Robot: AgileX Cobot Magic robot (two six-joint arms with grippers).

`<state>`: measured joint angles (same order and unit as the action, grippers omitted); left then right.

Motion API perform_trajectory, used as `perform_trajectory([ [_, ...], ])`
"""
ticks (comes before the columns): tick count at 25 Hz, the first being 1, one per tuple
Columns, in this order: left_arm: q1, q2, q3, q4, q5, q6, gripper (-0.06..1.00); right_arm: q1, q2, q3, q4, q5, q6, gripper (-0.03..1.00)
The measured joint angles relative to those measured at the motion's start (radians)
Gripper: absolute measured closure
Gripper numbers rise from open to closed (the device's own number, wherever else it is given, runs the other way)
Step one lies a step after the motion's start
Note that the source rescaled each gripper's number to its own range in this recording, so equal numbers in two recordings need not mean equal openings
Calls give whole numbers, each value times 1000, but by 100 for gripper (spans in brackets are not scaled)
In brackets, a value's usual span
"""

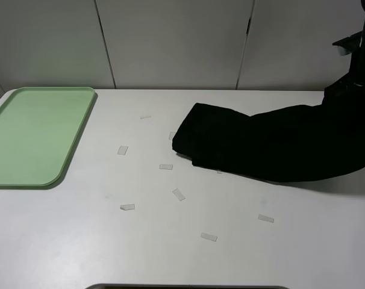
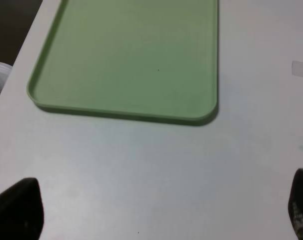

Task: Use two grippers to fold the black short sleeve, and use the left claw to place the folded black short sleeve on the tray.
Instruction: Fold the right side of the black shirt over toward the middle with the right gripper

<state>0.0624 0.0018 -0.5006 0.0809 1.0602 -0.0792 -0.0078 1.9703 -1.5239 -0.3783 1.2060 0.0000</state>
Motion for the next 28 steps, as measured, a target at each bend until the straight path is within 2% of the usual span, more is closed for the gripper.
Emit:
perform_trajectory([
  [6,0,0,0,0,0,0,-3,0,77,0,-44,-22,55,88],
  [12,0,0,0,0,0,0,-3,9,92,0,-64,-21,162,88],
  [28,0,0,0,0,0,0,-3,186,124,0,-62,8,359,88],
])
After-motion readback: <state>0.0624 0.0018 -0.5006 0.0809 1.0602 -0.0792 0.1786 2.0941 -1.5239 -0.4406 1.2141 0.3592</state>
